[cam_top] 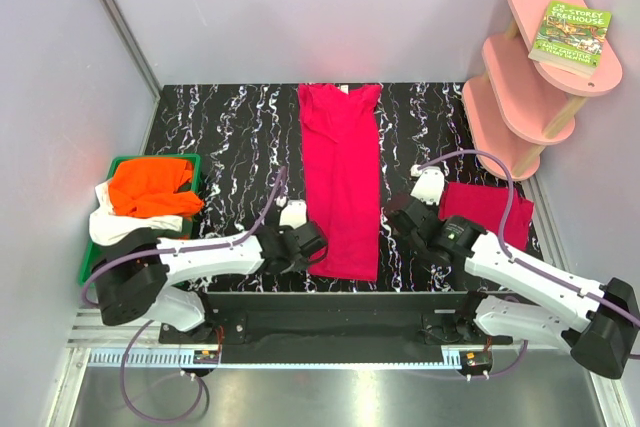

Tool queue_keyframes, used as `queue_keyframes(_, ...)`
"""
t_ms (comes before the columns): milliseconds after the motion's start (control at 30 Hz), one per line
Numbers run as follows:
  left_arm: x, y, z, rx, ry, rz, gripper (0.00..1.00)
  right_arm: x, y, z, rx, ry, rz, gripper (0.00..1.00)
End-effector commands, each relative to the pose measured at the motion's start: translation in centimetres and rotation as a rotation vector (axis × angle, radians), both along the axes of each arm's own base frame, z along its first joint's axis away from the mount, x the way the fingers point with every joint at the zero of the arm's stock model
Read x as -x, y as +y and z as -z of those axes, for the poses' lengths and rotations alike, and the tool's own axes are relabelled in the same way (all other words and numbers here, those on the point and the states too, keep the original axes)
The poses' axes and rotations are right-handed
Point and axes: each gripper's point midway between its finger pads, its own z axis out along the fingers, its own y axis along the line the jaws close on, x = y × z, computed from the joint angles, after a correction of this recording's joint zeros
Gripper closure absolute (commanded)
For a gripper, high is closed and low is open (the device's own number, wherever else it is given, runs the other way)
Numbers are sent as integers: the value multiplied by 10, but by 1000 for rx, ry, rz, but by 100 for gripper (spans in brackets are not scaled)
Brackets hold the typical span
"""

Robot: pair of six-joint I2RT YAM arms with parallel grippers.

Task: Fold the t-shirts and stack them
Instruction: Grab the bottom of the folded rectangular tshirt with both arms

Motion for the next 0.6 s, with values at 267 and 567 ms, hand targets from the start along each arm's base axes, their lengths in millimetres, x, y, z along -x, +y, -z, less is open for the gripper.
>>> queue_keyframes(267, -12, -47, -37, 163, -98, 25, 36, 0, 1, -2, -21, -1, -2, 50)
queue_keyframes(567, -2, -36, -48, 179, -114, -20, 42, -1, 3, 0, -18, 6, -6, 50)
